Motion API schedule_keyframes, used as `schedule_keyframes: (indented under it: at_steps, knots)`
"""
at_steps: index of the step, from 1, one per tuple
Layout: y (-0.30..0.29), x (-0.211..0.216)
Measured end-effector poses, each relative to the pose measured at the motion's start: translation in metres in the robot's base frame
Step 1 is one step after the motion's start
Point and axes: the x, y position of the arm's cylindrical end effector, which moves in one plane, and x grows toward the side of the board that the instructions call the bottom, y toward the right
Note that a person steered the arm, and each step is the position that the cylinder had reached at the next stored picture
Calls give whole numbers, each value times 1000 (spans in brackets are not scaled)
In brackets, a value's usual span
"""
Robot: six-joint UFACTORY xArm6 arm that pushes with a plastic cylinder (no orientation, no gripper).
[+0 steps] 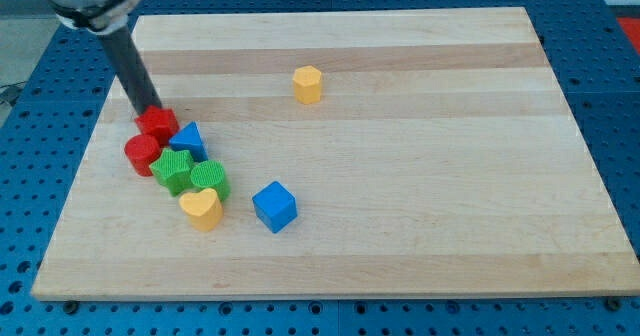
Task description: Push the red star in between the blue triangle and red circle
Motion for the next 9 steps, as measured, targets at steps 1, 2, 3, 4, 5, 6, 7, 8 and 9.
schedule_keyframes:
  at_steps: [1,2,3,4,5,6,7,8,9]
  knots:
    - [43,24]
    - [60,38]
    - [60,37]
    - [40,9]
    - [0,6]
    - [-38,26]
    - [-62,68]
    - [-62,95]
    - [-36,93]
